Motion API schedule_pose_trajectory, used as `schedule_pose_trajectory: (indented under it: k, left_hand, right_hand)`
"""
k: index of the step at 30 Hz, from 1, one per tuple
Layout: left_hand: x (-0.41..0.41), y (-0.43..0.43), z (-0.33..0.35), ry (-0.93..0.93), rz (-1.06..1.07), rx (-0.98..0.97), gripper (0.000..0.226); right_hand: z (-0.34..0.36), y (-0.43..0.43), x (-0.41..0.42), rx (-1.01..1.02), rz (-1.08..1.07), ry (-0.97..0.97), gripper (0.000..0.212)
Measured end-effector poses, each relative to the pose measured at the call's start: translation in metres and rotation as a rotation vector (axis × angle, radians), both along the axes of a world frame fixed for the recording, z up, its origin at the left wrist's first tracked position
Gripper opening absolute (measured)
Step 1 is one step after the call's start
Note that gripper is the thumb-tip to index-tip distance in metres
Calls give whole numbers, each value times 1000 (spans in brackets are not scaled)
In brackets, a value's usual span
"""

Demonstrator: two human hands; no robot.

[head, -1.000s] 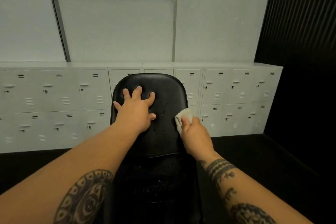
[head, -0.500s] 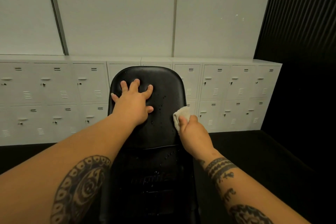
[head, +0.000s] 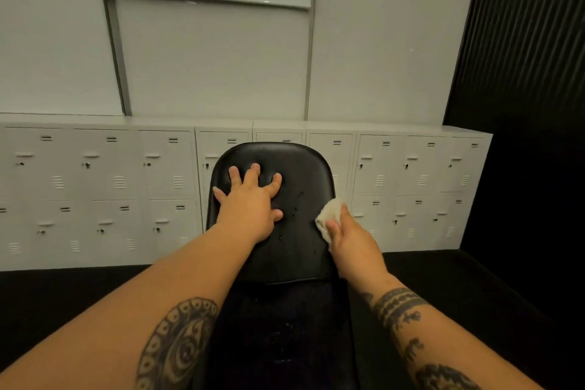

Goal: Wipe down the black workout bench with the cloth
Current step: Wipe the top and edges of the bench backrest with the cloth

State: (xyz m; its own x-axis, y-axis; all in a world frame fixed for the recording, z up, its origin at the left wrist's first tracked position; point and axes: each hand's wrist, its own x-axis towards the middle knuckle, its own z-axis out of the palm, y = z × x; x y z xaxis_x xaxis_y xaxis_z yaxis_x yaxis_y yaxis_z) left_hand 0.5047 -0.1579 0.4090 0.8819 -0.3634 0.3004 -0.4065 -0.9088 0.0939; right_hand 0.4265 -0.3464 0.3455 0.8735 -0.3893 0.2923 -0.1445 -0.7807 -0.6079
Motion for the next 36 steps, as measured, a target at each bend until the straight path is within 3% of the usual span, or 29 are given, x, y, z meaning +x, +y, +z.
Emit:
schedule_pose_trajectory:
  k: [3, 6, 8, 10, 12, 14, 17, 19, 22, 25, 29, 31, 34, 36]
  left_hand:
    - [-3, 6, 15, 101, -25, -29, 75]
    - [-7, 23, 35, 118, -57, -186, 64]
    - [-21, 33, 40, 16, -80, -395, 53]
    - [-45, 37, 41, 36, -152, -683, 39]
    - [-72, 34, 39, 368, -267, -1047, 26]
    - [-82, 35, 34, 619, -303, -1256, 29]
    - [-72, 46, 25, 480, -126, -1354, 38]
    - [-58, 59, 22, 266, 64, -1436, 34]
    - [-38, 82, 21, 88, 231, -1492, 32]
    - [-23, 89, 16, 88, 260, -1381, 35]
    - [-17, 65, 9, 268, 169, -1213, 41]
    - [-8, 52, 6, 340, 162, -1152, 55]
    - [15, 39, -4, 305, 185, -1196, 75]
    - [30, 34, -7, 225, 279, -1177, 109]
  right_hand:
    - [15, -12, -14, -138, -40, 144, 33]
    - [48, 2, -23, -78, -36, -54, 32]
    - [66, 30, -25, 88, 7, -298, 32]
    - [81, 62, -22, 264, 64, -408, 33]
    - [92, 94, -20, 558, 165, -378, 33]
    - [100, 119, -25, 889, 279, -252, 31]
    - [99, 134, -29, 1151, 480, -92, 39]
    - [99, 128, -30, 1081, 524, -123, 34]
    - [92, 90, -19, 734, 205, -307, 21]
    - [77, 45, -8, 547, -109, -248, 35]
    - [66, 29, 7, 409, -86, -71, 60]
    - [65, 31, 16, 302, -65, -29, 63]
    - [66, 30, 23, 191, -113, 1, 63]
    - [67, 28, 23, 140, -123, 17, 63]
